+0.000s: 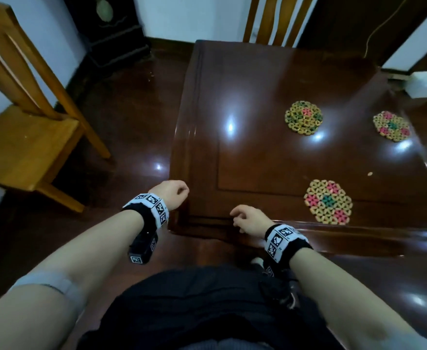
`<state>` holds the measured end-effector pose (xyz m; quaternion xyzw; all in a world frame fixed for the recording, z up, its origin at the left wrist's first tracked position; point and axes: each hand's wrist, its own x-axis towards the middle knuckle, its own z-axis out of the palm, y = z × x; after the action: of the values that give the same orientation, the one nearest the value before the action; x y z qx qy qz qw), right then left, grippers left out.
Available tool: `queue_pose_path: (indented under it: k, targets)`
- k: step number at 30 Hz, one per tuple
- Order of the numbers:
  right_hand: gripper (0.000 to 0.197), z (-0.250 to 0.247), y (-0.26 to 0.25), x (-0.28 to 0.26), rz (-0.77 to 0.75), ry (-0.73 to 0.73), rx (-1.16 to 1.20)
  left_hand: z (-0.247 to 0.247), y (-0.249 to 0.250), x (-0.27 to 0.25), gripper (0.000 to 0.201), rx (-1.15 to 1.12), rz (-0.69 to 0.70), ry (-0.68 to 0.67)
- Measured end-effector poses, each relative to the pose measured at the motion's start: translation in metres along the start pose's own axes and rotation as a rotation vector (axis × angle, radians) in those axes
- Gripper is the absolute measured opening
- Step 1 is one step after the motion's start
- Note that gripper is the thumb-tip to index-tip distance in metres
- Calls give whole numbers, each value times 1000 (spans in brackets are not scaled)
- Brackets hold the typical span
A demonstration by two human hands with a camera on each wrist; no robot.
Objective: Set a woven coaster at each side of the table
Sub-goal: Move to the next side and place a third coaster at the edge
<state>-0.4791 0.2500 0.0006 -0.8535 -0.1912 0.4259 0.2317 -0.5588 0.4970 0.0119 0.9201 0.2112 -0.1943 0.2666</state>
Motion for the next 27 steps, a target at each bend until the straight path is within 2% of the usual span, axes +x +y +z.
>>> queue_pose_path:
  k: [7, 13, 18, 22, 27]
  targets:
    - [22, 24, -35, 4, 101, 65, 80, -24, -39, 13, 23, -51, 75, -53]
    - [21, 16, -45, 25, 143, 163, 171, -38, -28, 58, 23, 25, 149, -81]
    - [23, 6, -58, 61, 146, 360, 295, -59, -15, 103, 23, 135, 196, -81]
    - [23, 3, -71, 77, 169, 409, 416, -71, -10, 136, 23, 181, 249, -105]
    - [22, 3, -83, 95, 267, 445, 473, -88, -7, 179, 24, 195, 340, -200]
